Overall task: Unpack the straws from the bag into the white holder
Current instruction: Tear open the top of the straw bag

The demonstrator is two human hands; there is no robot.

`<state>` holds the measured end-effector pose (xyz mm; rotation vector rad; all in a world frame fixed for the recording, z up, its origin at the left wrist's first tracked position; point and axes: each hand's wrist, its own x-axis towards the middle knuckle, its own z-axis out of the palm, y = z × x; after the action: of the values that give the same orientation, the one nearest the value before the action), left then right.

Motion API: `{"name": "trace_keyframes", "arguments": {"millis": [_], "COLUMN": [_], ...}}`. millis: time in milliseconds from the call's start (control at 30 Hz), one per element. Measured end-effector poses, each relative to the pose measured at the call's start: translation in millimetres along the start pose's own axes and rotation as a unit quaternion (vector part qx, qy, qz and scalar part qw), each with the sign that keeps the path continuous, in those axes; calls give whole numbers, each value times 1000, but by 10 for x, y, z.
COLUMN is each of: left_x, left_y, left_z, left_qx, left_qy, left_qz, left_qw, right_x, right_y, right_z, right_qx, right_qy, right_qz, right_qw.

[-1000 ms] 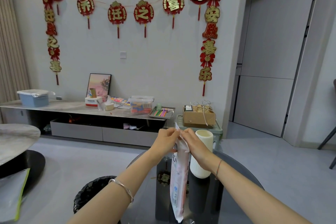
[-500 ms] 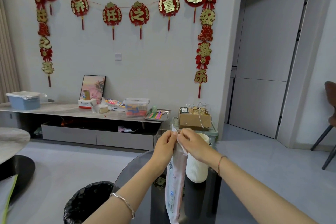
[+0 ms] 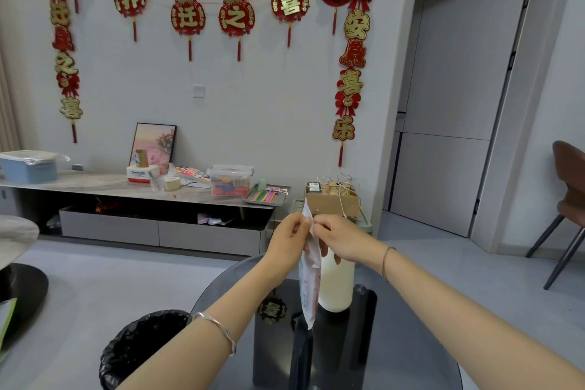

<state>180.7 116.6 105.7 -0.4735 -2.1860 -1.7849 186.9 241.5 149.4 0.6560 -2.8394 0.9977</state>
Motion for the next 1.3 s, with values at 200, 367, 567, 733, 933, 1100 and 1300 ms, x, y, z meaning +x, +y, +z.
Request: {"name": "trace_keyframes", "arguments": {"millis": [200, 367, 567, 733, 933, 1100, 1300], "left_x": [-27, -37, -123, -119, -221, -235, -147], "left_y": [-14, -104, -135, -18, -4, -106, -519], "left_z": [-15, -132, -325, -235, -269, -376, -351], "left_qx": [36, 23, 48, 88, 146, -138, -480], "left_qy": [8, 24, -3, -16, -44, -135, -132], "left_qz": [24, -10, -4, 12, -105, -365, -469], "left_qw": [999, 999, 999, 996, 983, 911, 730], "right_x": [-31, -1, -59, -12, -33, -18, -14], "right_y": [29, 108, 243, 115, 273, 303, 391], "right_z": [106, 87, -42, 39, 33, 96, 111], "right_qx": [41, 59, -61, -151, -136, -145, -136], "right_qy": [41, 40, 80, 63, 74, 90, 35], "right_qz": [-20, -4, 13, -6, -10, -78, -143], "right_qw": [998, 997, 995, 987, 988, 982, 980]}}
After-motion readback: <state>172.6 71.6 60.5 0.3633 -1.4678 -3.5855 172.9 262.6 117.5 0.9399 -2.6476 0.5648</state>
